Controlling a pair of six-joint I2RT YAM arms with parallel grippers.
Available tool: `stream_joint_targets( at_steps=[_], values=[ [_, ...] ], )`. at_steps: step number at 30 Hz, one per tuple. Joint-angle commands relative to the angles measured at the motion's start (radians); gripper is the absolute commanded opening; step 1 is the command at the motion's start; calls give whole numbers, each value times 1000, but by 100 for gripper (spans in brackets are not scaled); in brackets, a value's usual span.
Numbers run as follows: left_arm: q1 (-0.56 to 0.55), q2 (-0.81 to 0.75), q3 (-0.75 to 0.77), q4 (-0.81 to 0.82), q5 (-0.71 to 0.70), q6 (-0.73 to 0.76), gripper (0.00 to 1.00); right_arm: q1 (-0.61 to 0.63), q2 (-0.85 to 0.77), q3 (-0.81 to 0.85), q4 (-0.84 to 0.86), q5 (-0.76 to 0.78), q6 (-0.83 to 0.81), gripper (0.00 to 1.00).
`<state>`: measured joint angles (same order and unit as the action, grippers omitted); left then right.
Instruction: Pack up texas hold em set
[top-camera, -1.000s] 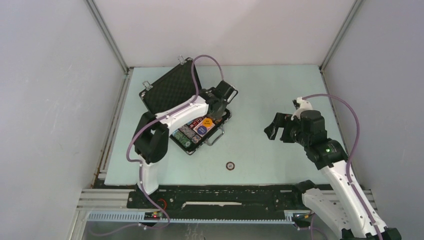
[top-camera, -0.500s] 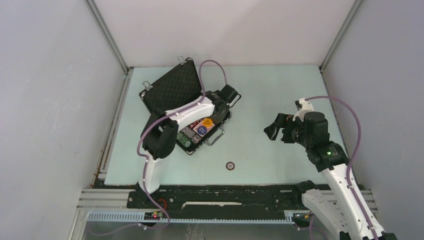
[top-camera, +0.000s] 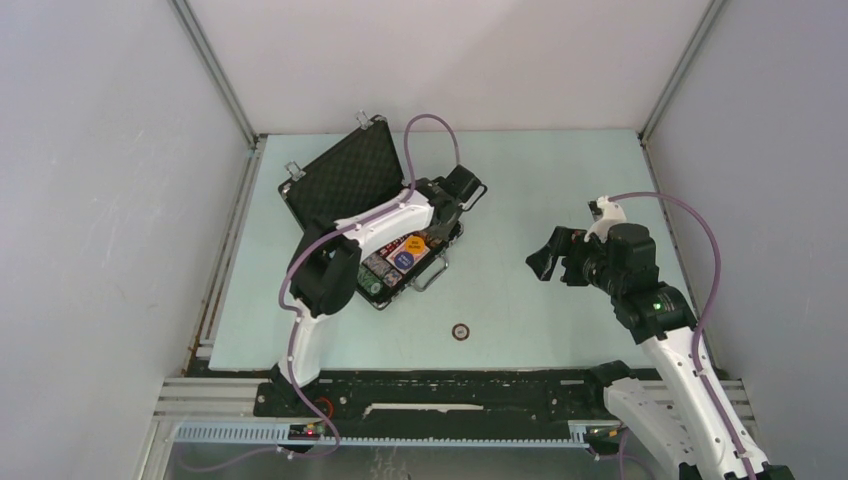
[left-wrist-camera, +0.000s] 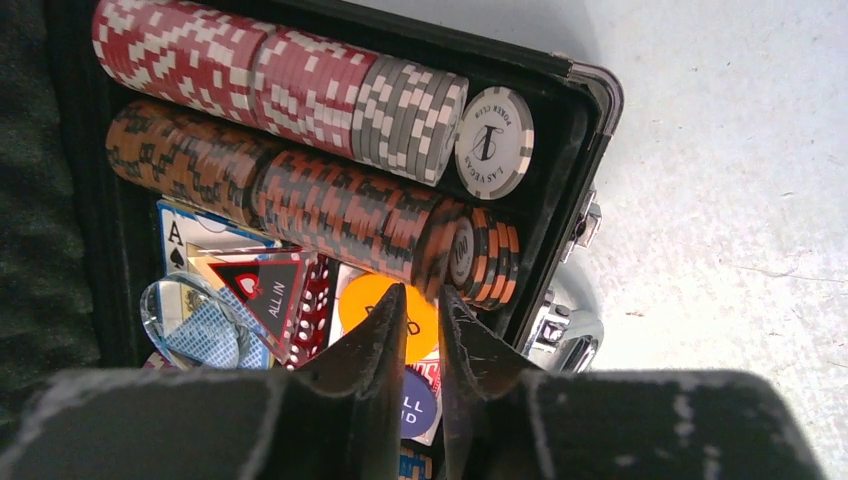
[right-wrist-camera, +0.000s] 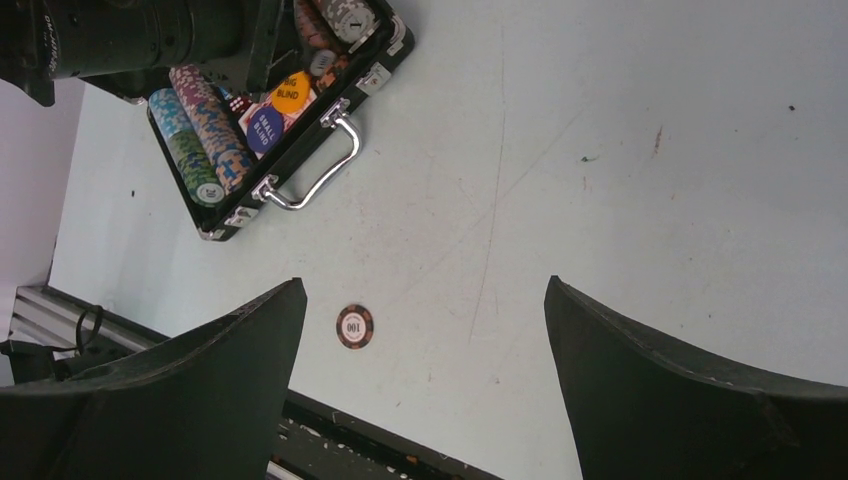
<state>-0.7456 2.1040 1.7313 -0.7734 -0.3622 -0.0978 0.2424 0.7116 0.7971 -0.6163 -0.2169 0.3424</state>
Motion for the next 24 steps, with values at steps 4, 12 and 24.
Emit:
stream_joint_targets(
  at_steps=[4, 12, 24],
  values=[
    [2, -42, 22, -17, -12, 24, 31, -6, 1, -7, 33, -19, -19, 98],
    [19, -82, 13, -3, 58, -15, 32, -6, 6, -7, 33, -27, -19, 97],
    [37, -44, 20, 15, 88, -41, 36, -6, 19, -10, 38, -36, -19, 96]
  ],
)
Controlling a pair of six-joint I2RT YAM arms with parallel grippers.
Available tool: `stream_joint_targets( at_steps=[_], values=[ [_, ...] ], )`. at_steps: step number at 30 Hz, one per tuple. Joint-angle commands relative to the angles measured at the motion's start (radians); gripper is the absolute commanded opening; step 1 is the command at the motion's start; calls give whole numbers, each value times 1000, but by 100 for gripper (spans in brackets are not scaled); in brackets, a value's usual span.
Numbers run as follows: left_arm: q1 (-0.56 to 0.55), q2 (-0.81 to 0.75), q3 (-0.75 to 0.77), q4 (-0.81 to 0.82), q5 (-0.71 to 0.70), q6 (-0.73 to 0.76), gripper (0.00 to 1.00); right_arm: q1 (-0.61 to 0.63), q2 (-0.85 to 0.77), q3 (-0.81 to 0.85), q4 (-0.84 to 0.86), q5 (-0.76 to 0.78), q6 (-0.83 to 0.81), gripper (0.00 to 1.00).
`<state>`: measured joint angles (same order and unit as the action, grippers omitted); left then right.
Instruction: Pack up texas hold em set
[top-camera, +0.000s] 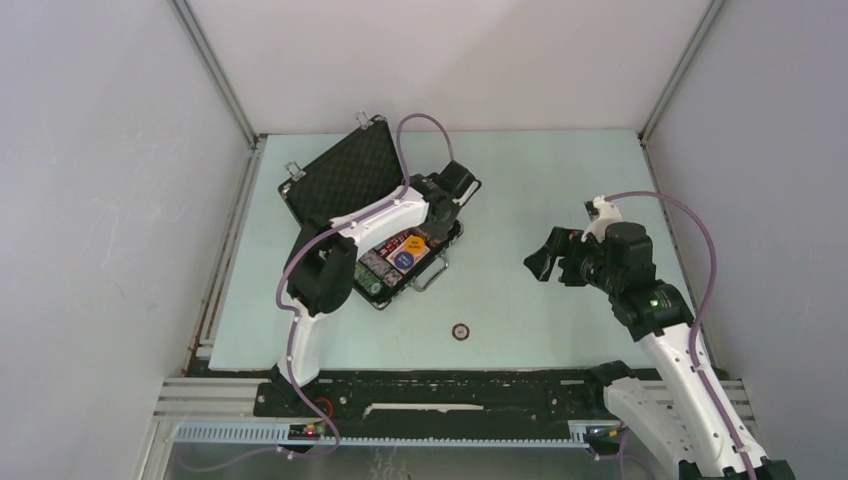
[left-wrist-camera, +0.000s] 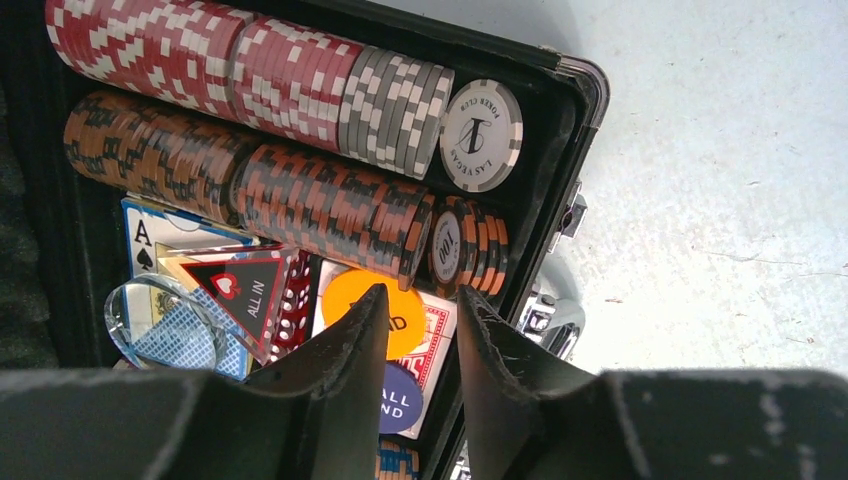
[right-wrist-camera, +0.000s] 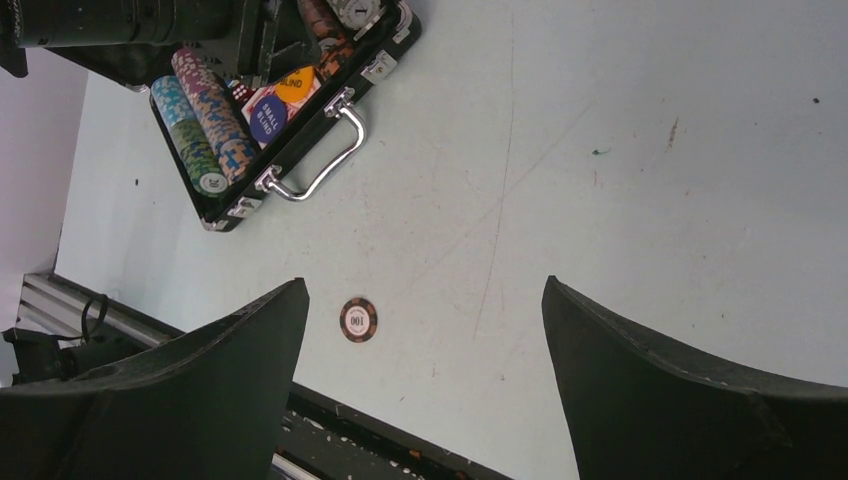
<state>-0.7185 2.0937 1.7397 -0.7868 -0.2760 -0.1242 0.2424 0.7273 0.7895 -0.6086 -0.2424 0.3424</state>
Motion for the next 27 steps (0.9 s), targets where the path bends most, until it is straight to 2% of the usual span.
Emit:
stream_joint_targets(
  at_steps=[1, 14, 27],
  values=[
    [15, -31, 9, 31, 3, -16, 33, -6, 3, -3, 30, -10, -19, 96],
    [30, 0, -24, 54, 11, -25, 12, -6, 12, -6, 35, -17, -17, 96],
    [32, 35, -31, 69, 50, -37, 0, -6, 15, -7, 34, -18, -17, 95]
  ],
)
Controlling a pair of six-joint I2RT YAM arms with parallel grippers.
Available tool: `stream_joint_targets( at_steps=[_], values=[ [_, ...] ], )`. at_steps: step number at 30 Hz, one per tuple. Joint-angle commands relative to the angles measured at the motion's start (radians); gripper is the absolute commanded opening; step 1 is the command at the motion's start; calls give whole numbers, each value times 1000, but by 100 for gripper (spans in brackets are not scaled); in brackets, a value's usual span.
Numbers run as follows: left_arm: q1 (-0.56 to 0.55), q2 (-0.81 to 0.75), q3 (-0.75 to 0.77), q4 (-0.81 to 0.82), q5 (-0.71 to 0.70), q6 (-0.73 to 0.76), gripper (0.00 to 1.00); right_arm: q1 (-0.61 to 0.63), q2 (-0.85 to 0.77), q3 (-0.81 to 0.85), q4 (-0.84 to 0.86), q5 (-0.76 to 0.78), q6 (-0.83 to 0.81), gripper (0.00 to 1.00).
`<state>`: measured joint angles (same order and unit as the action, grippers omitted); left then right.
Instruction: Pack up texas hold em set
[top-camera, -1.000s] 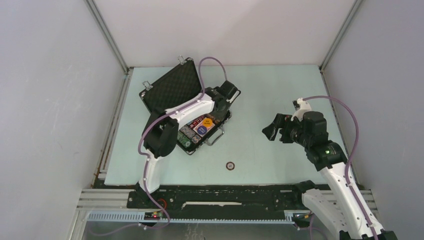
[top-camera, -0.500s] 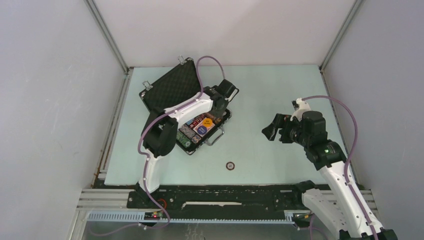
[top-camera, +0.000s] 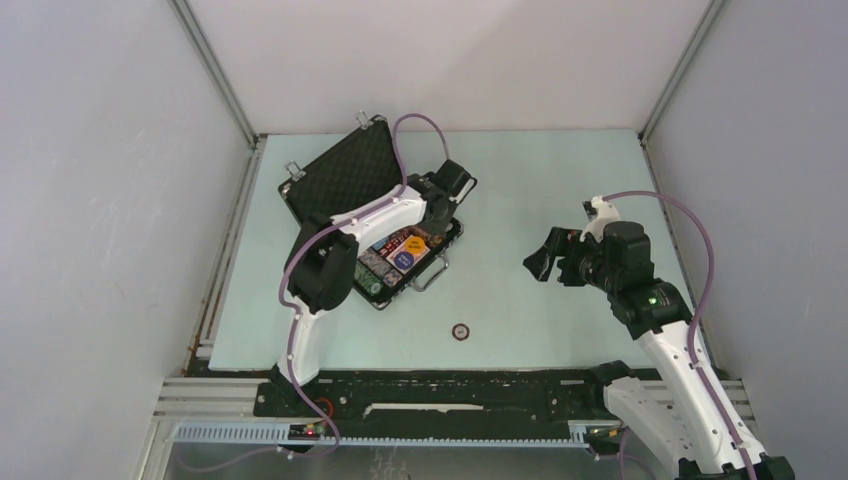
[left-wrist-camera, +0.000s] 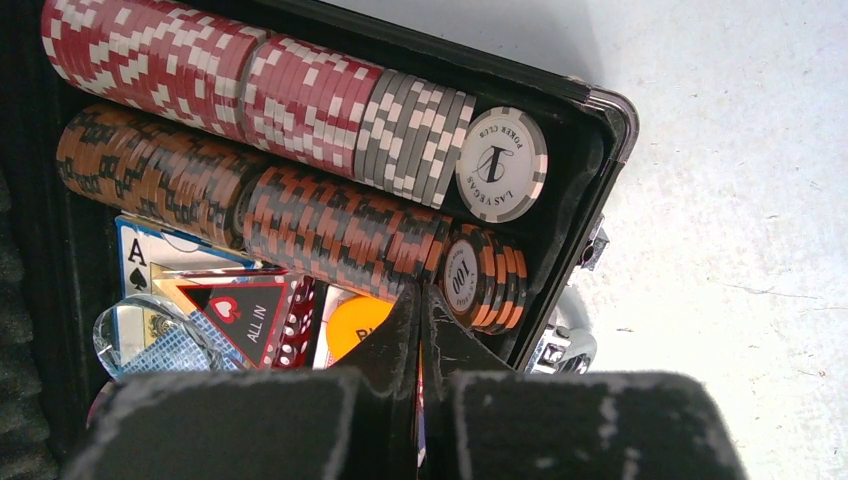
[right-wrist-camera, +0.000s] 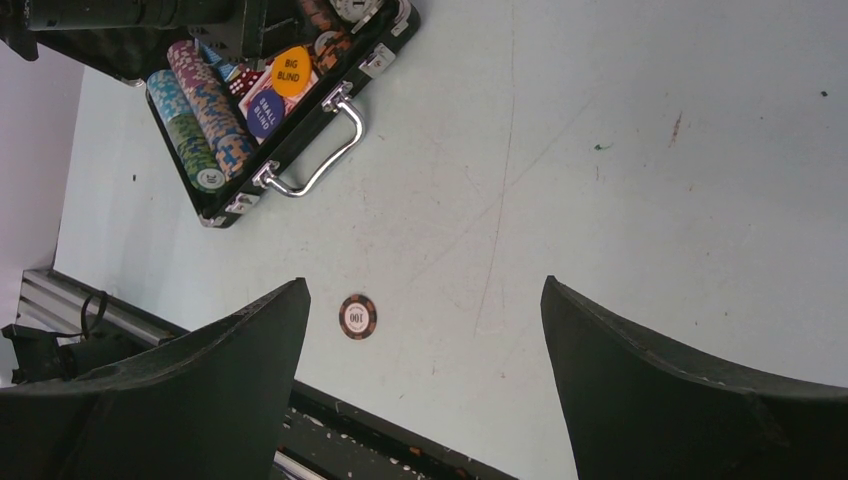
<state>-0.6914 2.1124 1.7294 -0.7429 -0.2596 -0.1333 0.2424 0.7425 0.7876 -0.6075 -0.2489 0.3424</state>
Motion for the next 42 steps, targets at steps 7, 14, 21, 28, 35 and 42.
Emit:
stream_joint_targets(
  at_steps=[7, 14, 21, 28, 35, 42],
  values=[
    [5, -59, -10, -3, -5, -34, 9, -6, 4, -6, 34, -18, -16, 95],
    [4, -113, -4, -3, 24, -45, 30, -6, 4, -5, 34, -16, -16, 95],
    [-16, -79, -12, 7, 34, -54, 39, -6, -1, -5, 32, -19, -16, 95],
    [-15, -56, -13, 11, 26, -54, 43, -6, 1, -5, 35, -22, -16, 95],
    [-16, -33, -33, 20, 12, -65, 42, -6, 3, -5, 34, -22, -15, 95],
    [-15, 1, -44, 33, -22, -58, 37, -6, 4, -7, 36, -26, -14, 95]
  ],
)
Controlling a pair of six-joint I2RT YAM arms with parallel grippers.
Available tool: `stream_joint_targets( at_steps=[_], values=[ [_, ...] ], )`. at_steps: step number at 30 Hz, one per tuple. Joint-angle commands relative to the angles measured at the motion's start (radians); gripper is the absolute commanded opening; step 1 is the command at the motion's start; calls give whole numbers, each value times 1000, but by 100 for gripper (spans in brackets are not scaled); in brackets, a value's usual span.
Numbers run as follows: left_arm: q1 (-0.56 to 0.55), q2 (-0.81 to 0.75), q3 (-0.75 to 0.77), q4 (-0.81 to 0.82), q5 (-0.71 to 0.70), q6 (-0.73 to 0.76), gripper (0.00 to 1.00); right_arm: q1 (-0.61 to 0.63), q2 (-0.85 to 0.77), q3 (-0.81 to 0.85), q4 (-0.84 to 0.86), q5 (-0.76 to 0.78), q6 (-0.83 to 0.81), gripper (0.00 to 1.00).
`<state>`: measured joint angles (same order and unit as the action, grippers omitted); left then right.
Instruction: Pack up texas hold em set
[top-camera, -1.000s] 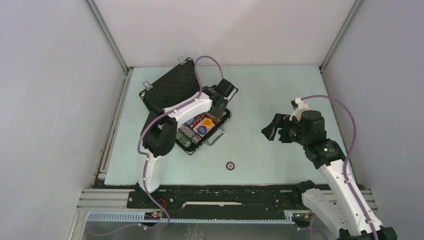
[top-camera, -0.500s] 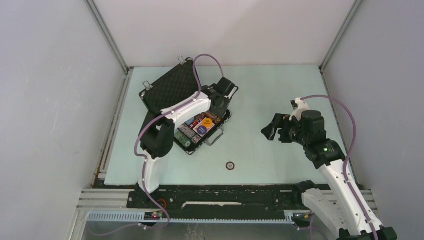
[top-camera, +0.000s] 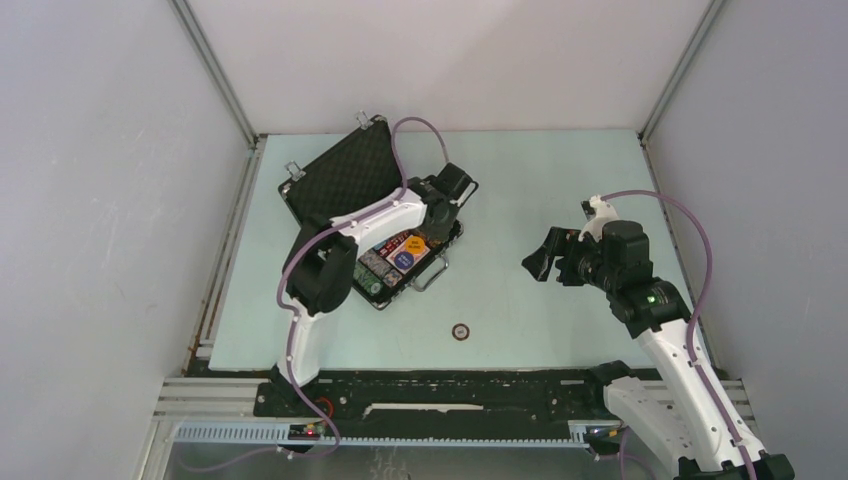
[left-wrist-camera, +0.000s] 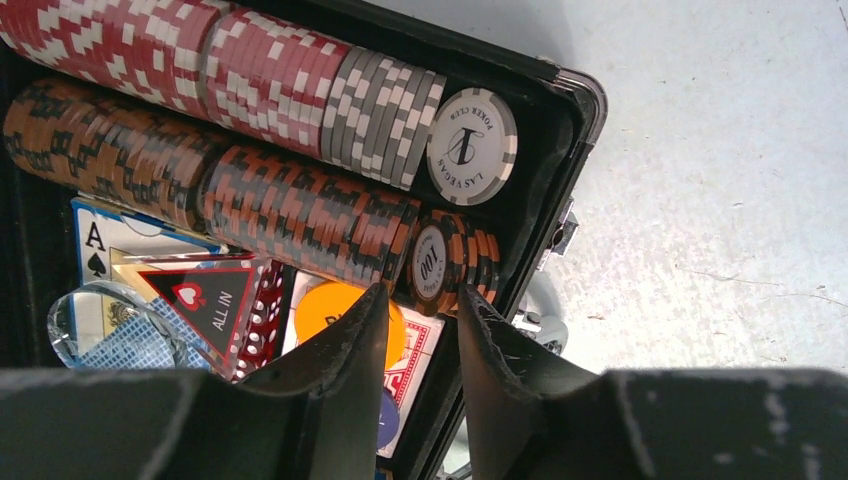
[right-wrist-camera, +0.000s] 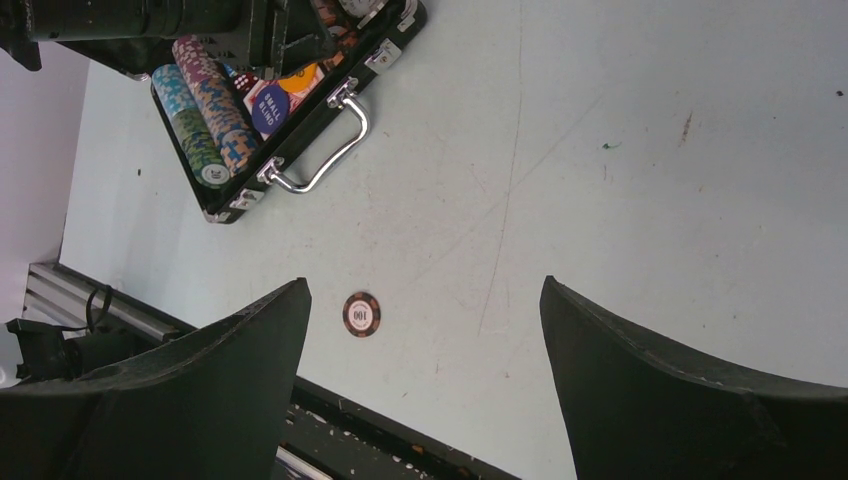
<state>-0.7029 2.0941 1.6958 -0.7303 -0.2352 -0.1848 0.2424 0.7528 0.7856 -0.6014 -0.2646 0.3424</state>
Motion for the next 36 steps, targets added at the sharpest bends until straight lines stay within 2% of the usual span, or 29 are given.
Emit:
stream_joint_targets(
  at_steps=[1, 5, 12, 17, 20, 21, 22, 23, 27, 31, 33, 36],
  values=[
    [-3, 24, -9, 20, -46, -6, 36, -6, -7, -5, 31, -9, -15, 95],
    [-3, 18, -7, 20, -48, -5, 36, -6, -7, -4, 30, -10, -15, 95],
    [-3, -75, -47, 9, -28, -15, 47, -5, -7, -5, 31, -10, -14, 95],
    [-7, -199, -102, 33, 14, -41, 64, -5, 1, -6, 34, -12, -14, 95],
    [-23, -262, -159, 52, 52, -62, 68, -6, 6, -6, 33, -10, -14, 95],
    [-33, -285, -183, 59, 57, -71, 83, -6, 8, -6, 32, -10, -14, 95],
    [-44, -305, -207, 60, 56, -78, 89, -5, 9, -6, 33, -9, -14, 95],
    [-60, -329, -232, 61, 50, -88, 90, -5, 9, -7, 33, -8, -14, 94],
    [-156, -411, -339, 82, 78, -127, 88, -5, 17, -6, 34, -2, -15, 94],
    [-280, -466, -445, 86, 74, -168, 81, -6, 9, -5, 30, 19, -14, 94],
    [-338, -477, -483, 100, 90, -207, 76, -5, -3, -5, 29, 31, -15, 94],
    [-421, -456, -518, 147, 138, -254, 75, -5, -10, -5, 29, 41, -9, 94]
  ],
)
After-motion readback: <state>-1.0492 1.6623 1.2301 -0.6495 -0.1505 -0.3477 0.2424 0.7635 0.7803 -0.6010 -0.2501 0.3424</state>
